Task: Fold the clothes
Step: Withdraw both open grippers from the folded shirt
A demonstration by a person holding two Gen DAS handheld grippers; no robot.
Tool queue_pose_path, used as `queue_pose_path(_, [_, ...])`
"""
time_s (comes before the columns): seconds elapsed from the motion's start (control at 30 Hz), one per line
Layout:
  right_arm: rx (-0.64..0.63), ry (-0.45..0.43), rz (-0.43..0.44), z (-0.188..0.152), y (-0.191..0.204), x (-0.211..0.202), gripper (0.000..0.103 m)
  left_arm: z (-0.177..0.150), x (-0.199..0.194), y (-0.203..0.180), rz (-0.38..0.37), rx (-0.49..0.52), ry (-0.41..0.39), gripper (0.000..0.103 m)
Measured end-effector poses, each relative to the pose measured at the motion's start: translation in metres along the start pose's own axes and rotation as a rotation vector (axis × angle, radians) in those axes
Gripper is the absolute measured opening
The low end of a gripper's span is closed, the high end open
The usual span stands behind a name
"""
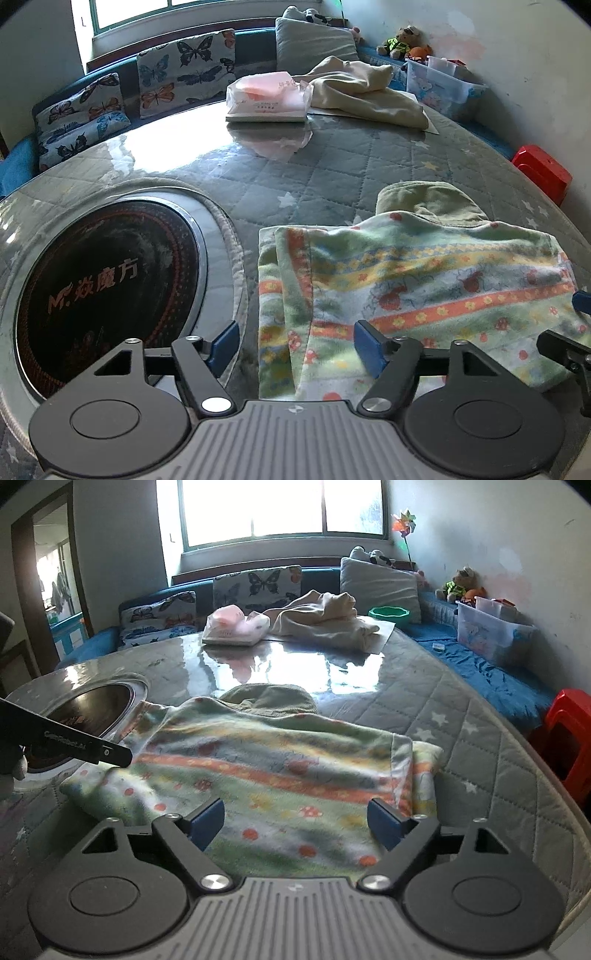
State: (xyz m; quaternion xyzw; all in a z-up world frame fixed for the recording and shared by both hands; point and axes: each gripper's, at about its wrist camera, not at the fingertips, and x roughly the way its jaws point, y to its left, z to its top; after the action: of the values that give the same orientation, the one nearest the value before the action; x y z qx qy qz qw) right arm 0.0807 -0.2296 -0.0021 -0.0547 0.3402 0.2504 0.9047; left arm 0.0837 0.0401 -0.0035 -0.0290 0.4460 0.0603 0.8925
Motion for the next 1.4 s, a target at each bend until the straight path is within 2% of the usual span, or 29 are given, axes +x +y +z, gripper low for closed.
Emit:
queue_pose_path(0.1, [0.011, 0.002, 0.001, -0.001, 0.001, -0.001, 0.087, -0.004, -0.004, -0.002, -0.004, 0.002, -0.003, 0.078])
queue_pose_path(0.2, [0.027, 0.001, -0.003, -0.002, 0.001, -0.003, 0.096, -0.008, -0.008, -0.004, -0.005, 0.010, -0.007, 0.082])
queue_pose_path(0.53, [0.050, -0.004, -0.006, -0.007, 0.004, -0.010, 0.102, -0.020, -0.019, -0.012, -0.005, 0.025, -0.020, 0.093])
queue_pose_path(0.7, [0.060, -0.006, -0.008, -0.010, 0.005, -0.013, 0.103, -0.025, -0.024, -0.013, -0.013, 0.024, -0.021, 0.103])
queue_pose_path(1.4, [0.067, 0.006, -0.015, -0.021, 0.010, -0.021, 0.103, -0.050, -0.031, -0.025, -0.029, 0.043, 0.015, 0.103])
